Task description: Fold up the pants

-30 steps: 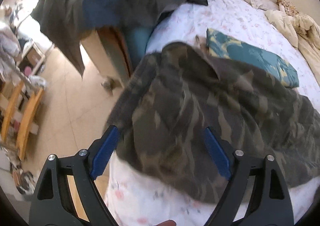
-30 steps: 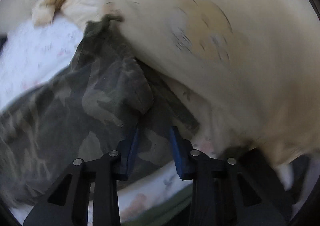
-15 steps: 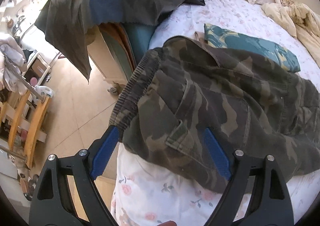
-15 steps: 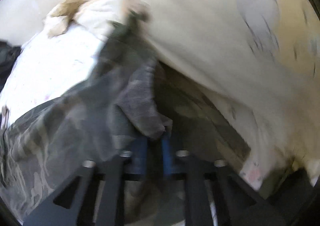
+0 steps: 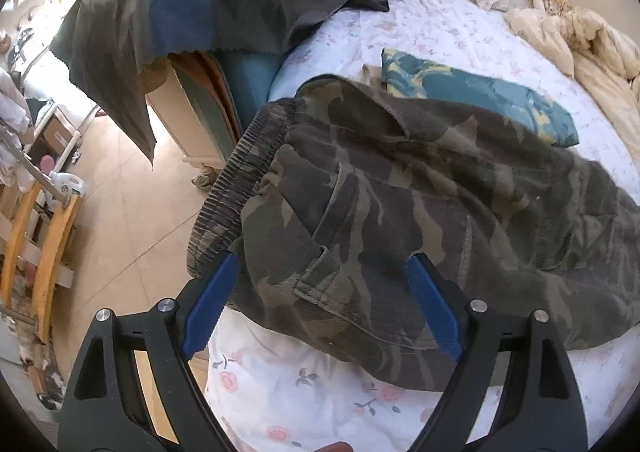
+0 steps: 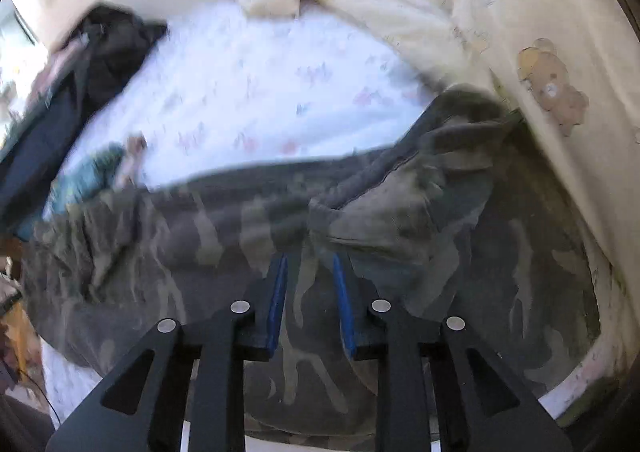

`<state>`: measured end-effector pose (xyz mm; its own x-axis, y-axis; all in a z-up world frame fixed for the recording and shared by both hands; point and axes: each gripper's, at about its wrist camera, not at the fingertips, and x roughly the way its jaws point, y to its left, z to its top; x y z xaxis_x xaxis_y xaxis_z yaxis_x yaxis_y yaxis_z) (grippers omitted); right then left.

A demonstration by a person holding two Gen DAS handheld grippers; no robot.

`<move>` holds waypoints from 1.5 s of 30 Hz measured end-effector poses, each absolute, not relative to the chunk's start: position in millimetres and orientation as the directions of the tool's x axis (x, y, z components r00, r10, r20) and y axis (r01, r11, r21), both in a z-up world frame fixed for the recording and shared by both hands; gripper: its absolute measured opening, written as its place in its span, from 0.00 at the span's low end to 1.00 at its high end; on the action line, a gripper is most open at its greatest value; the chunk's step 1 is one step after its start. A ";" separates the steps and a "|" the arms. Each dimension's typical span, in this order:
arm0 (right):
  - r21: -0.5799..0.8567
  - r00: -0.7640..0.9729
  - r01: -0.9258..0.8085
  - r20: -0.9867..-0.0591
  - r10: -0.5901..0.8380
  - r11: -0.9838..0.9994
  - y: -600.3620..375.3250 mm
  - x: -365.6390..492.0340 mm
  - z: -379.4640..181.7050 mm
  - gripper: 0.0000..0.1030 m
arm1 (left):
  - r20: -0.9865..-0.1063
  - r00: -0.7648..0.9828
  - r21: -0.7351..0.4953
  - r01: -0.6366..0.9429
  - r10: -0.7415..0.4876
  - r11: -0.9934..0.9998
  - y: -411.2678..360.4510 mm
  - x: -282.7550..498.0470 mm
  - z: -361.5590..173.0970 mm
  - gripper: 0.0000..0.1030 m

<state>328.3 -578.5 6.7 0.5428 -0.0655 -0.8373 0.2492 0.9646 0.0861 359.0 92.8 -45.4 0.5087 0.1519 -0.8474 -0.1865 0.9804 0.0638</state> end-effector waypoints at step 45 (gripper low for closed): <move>-0.017 0.684 0.542 -0.571 -0.453 0.840 -598.3 242.4 42.9 0.03 | -0.869 0.484 -0.022 -0.239 0.100 0.971 107.0 363.0 -47.9 0.82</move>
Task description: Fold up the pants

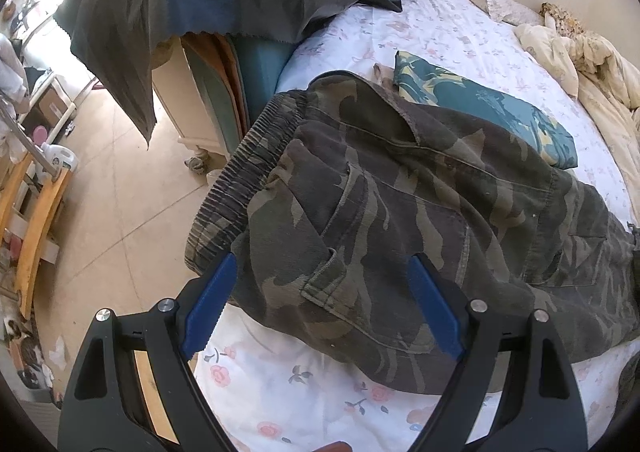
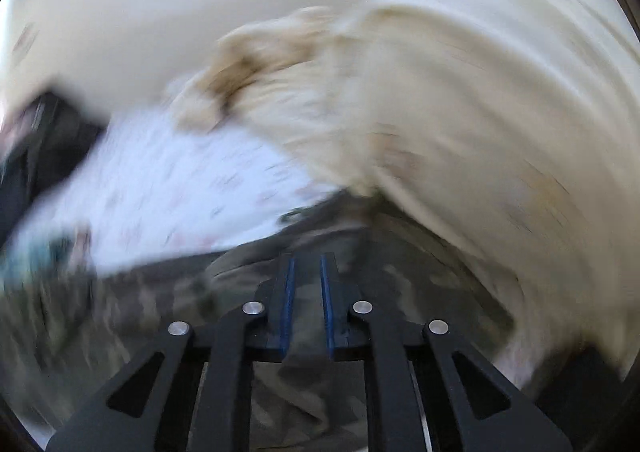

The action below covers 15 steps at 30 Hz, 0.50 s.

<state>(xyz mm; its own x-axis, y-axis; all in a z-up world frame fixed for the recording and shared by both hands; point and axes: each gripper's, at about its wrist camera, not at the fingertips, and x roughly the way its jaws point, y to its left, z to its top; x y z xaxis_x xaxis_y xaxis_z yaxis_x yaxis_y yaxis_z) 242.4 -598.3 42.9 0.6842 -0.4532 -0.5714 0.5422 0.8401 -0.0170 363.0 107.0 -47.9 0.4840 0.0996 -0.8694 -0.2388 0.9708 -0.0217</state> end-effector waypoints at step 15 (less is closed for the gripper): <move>-0.237 0.545 0.341 -0.739 -0.397 0.910 -546.5 337.3 -13.8 0.67 | -0.871 0.476 0.003 -0.246 0.124 0.969 109.5 364.0 -51.3 0.82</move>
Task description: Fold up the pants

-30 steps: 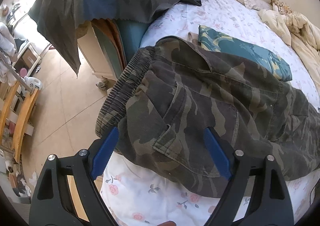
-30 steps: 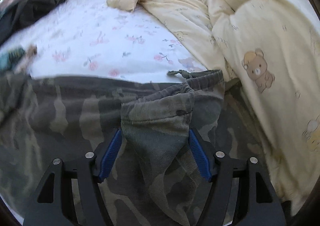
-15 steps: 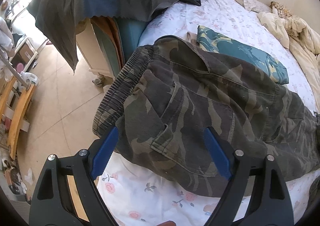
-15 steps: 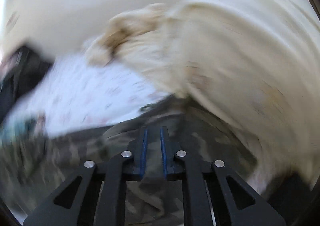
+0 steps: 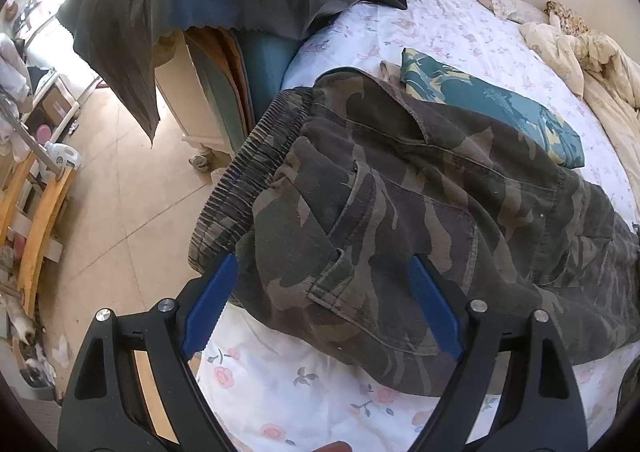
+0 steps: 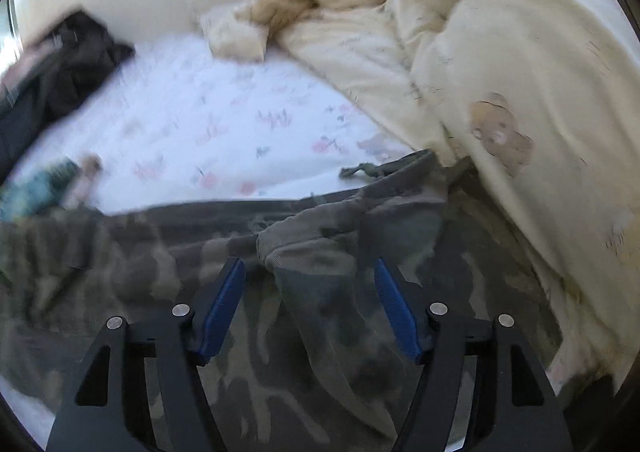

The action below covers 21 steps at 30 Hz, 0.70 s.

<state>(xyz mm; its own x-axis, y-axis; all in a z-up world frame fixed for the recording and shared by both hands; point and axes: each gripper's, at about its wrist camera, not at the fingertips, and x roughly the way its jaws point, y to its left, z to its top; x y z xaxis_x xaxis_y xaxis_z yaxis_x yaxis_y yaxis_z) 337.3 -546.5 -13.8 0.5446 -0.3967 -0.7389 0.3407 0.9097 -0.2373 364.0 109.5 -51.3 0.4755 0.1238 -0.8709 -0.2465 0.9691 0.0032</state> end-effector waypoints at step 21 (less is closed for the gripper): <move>0.270 0.472 0.864 -0.728 -0.498 0.425 -722.1 152.2 -11.0 0.01 | -0.869 0.469 0.025 -0.273 0.156 0.962 117.0 367.6 -56.1 0.82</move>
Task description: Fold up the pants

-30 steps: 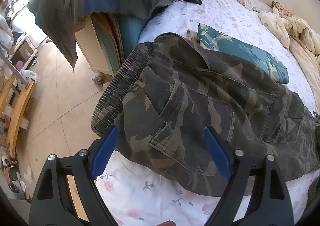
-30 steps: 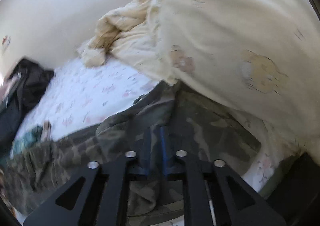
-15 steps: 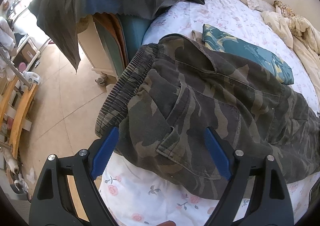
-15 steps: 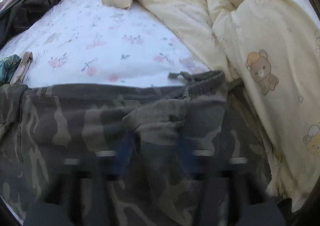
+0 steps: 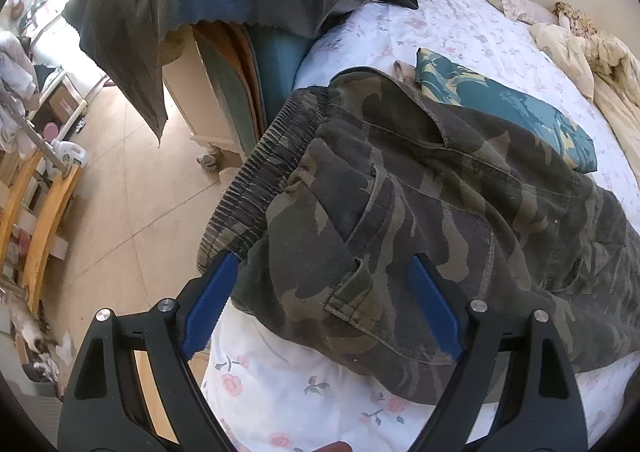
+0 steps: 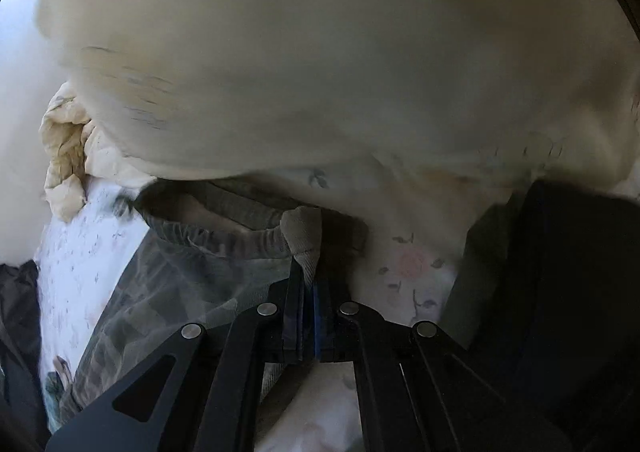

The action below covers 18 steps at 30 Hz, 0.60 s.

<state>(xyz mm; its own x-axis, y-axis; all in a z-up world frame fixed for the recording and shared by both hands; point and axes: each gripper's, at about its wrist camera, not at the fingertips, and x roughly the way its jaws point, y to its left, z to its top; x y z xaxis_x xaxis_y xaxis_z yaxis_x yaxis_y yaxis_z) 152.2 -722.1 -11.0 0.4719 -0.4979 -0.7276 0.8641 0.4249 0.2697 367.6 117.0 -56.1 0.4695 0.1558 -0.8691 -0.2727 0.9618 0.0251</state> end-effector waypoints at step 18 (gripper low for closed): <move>0.340 0.632 0.706 -0.697 -0.337 0.621 -579.2 167.8 8.7 0.64 | -0.864 0.470 -0.110 -0.527 0.181 0.843 196.9 345.7 -43.9 0.82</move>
